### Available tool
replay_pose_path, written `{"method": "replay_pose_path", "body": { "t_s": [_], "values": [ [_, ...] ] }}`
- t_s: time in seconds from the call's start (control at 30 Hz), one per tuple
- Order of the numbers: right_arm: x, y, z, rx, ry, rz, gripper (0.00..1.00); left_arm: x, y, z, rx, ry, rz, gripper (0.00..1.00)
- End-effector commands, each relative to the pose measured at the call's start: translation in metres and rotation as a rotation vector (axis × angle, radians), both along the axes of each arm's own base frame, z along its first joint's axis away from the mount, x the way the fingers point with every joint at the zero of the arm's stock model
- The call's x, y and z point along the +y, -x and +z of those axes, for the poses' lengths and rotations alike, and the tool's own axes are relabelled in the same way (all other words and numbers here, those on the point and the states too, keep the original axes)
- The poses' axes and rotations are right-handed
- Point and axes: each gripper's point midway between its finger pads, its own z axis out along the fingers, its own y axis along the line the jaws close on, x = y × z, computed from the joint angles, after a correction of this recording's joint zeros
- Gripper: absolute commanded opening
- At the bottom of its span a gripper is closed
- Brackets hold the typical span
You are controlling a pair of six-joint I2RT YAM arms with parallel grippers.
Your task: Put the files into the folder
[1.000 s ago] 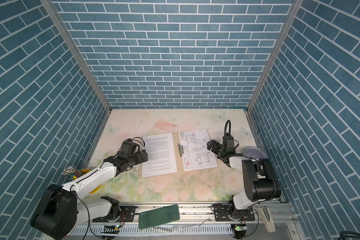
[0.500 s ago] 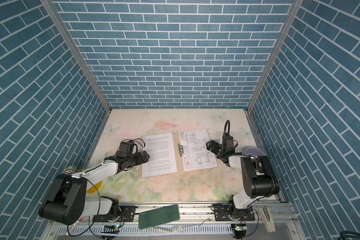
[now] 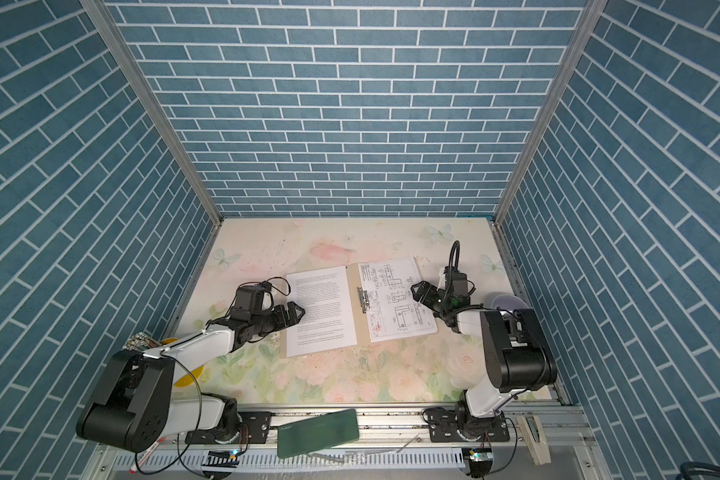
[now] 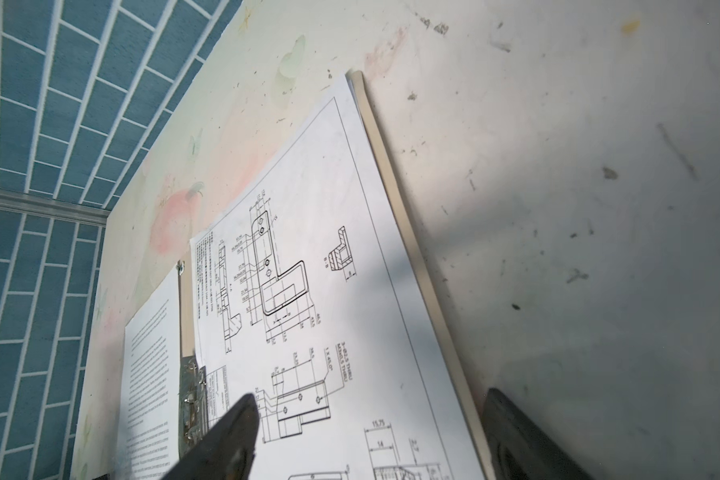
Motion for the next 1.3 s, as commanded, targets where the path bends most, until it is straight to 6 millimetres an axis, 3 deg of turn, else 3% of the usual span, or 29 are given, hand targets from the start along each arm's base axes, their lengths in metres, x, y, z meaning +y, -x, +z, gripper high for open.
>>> {"method": "replay_pose_path", "body": {
  "t_s": [0.0,0.37,0.8,1.0,1.17,1.27],
  "values": [
    [0.005,0.027,-0.029,0.134,-0.041,0.011,0.82,-0.008,0.009,0.008,0.014,0.077,-0.006,1.0],
    [0.006,0.033,-0.033,0.156,-0.06,0.006,0.79,-0.022,0.0,0.051,-0.096,0.251,0.025,1.0],
    [0.006,0.037,-0.037,0.174,-0.067,0.006,0.77,-0.026,-0.007,0.107,-0.237,0.394,0.064,1.0],
    [0.009,0.035,-0.034,0.174,-0.084,0.0,0.76,-0.027,-0.013,0.142,-0.31,0.439,0.077,1.0],
    [0.016,0.035,-0.033,0.175,-0.088,0.007,0.75,-0.043,-0.018,0.172,-0.363,0.421,0.028,1.0],
    [0.024,0.035,-0.033,0.175,-0.096,0.02,0.75,-0.059,-0.023,0.178,-0.365,0.421,-0.01,1.0]
  ]
}}
